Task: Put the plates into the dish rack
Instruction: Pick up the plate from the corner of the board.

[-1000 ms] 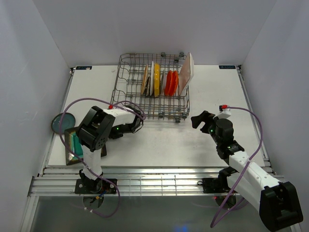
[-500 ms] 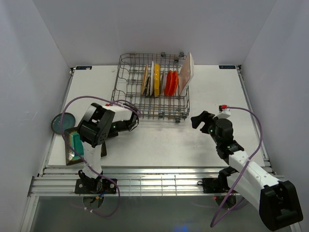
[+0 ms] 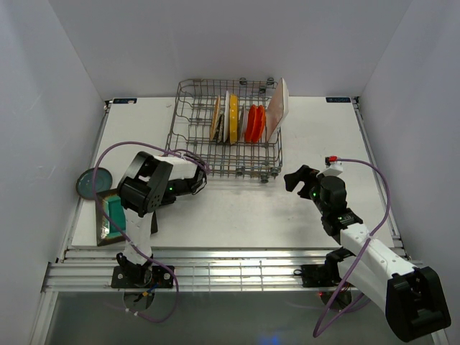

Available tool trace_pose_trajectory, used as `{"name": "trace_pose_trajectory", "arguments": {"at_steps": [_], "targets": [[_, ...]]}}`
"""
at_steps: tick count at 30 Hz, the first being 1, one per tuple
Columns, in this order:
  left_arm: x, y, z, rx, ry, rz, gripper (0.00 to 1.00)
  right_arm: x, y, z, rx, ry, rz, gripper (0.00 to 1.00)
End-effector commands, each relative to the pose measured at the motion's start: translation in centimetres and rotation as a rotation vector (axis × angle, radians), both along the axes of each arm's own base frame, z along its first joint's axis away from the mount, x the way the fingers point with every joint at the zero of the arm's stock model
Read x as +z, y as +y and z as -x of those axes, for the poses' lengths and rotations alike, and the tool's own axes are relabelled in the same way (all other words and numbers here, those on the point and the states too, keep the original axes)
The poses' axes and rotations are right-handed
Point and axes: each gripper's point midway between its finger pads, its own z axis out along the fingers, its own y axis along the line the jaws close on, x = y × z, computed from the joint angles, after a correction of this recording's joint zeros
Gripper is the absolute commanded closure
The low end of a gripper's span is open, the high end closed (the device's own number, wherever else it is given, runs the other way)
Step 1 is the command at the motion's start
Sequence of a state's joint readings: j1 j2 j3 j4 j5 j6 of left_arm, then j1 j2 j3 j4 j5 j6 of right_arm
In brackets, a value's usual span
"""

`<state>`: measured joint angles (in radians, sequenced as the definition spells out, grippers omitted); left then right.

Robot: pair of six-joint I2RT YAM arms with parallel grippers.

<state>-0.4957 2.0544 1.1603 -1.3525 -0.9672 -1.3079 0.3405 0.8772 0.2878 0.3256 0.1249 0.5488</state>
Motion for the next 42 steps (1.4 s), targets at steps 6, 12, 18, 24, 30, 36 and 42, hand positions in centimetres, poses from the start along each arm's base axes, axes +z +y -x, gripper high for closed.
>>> {"name": "trace_pose_trajectory", "arguments": {"at_steps": [6, 12, 18, 24, 30, 36, 42], "targets": [[0.6, 0.2, 0.4, 0.002, 0.031, -0.023, 0.76, 3.0, 0.1, -1.0, -0.01, -0.099, -0.021, 0.05], [0.7, 0.1, 0.4, -0.002, 0.03, -0.023, 1.0, 3.1, 0.0, -1.0, -0.011, -0.104, -0.021, 0.05], [0.8, -0.4, 0.3, -0.028, 0.021, -0.027, 1.0, 3.2, 0.0, -1.0, -0.011, -0.105, -0.021, 0.05], [1.2, -0.9, 0.0, -0.055, 0.01, -0.023, 1.0, 3.2, 0.0, -1.0, -0.012, -0.107, -0.02, 0.05], [2.5, -1.5, 0.0, -0.081, -0.055, 0.003, 1.0, 3.2, 0.0, -1.0, -0.014, -0.106, -0.019, 0.05], [3.2, -2.3, 0.0, -0.101, -0.106, 0.027, 1.0, 3.2, 0.0, -1.0, -0.011, -0.108, -0.017, 0.05], [4.3, -2.9, -0.1, -0.125, -0.171, 0.048, 1.0, 3.1, 0.0, -1.0, -0.013, -0.107, -0.016, 0.05]]}}
